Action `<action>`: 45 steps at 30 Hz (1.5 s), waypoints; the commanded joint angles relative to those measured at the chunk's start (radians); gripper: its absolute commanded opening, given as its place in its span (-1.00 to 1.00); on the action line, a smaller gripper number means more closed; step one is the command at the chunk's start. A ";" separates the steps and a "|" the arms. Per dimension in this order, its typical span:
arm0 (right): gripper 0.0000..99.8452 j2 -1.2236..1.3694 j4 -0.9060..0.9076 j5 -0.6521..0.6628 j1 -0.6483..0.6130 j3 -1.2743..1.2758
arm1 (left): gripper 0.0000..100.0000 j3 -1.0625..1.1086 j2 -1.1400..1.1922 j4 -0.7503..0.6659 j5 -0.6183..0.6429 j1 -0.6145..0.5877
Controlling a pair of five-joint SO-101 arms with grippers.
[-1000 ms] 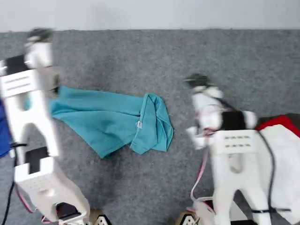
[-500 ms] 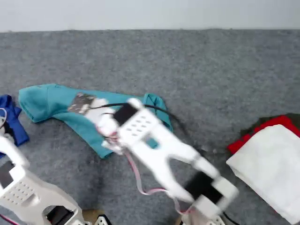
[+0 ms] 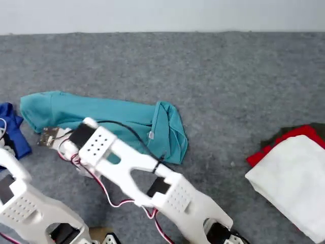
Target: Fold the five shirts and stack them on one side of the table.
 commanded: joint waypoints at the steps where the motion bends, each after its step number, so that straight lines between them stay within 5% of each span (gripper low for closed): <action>1: -0.49 0.036 0.016 -0.015 0.001 -0.063 | -0.97 0.001 -0.006 0.018 -0.008 -0.003; 12: -0.50 0.134 0.007 -0.014 0.104 -0.066 | -0.97 0.002 -0.006 0.018 -0.008 -0.003; 25: -0.97 0.222 0.059 -0.006 0.229 -0.173 | -0.97 0.002 -0.006 0.018 -0.008 -0.003; 29: -0.98 0.213 0.091 -0.005 0.295 -0.298 | -0.97 0.002 -0.006 0.018 -0.008 -0.002; 45: -0.98 -0.312 0.091 -0.006 0.648 -0.287 | -0.97 0.002 -0.006 0.012 -0.008 0.055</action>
